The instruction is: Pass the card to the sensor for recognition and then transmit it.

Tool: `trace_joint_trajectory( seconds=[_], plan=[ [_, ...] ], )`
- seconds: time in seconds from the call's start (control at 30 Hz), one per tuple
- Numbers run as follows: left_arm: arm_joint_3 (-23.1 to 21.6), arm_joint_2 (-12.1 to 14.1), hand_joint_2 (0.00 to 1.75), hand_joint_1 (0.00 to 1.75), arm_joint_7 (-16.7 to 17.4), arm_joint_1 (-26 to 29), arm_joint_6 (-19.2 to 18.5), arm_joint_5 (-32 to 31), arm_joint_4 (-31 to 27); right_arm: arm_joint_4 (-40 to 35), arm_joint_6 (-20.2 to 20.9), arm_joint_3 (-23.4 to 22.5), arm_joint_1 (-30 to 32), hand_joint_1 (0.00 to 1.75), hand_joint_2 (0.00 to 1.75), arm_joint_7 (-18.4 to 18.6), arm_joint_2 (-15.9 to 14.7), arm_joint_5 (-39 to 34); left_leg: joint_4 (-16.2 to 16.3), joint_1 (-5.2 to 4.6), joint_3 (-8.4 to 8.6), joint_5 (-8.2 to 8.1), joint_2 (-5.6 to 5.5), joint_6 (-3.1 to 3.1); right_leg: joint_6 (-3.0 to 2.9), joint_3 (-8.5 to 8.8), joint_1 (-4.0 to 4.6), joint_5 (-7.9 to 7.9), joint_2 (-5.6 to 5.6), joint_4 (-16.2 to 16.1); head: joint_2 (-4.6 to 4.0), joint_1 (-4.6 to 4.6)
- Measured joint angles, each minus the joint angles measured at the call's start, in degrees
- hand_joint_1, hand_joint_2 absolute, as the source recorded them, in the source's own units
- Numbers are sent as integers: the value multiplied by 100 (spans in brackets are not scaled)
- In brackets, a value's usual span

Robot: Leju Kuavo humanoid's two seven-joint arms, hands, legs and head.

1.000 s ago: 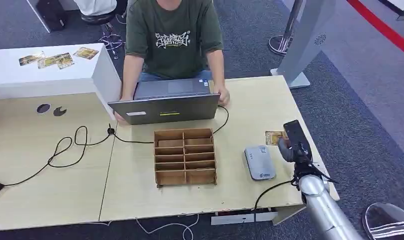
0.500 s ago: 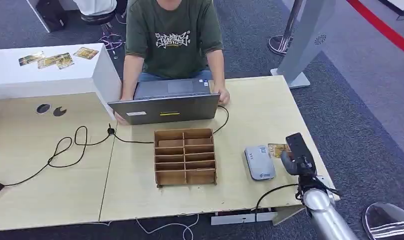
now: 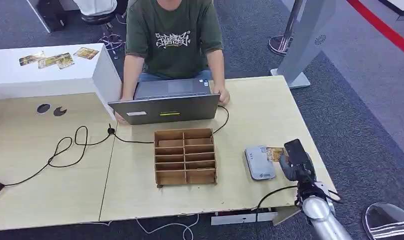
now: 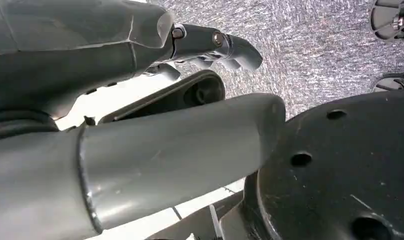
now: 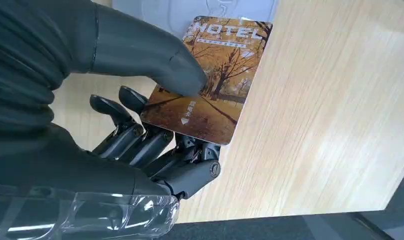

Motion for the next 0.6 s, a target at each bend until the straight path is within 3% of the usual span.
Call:
trace_joint_trajectory(
  seconds=[0.6],
  plan=[
    [90,-59,0,0,-42,29,37,-42,7,-621,42,435,383,175,175,123,22,112,-1,0,-3,-2,2,-1,-1,1,0,-1,1,0,0,-2]
  ],
)
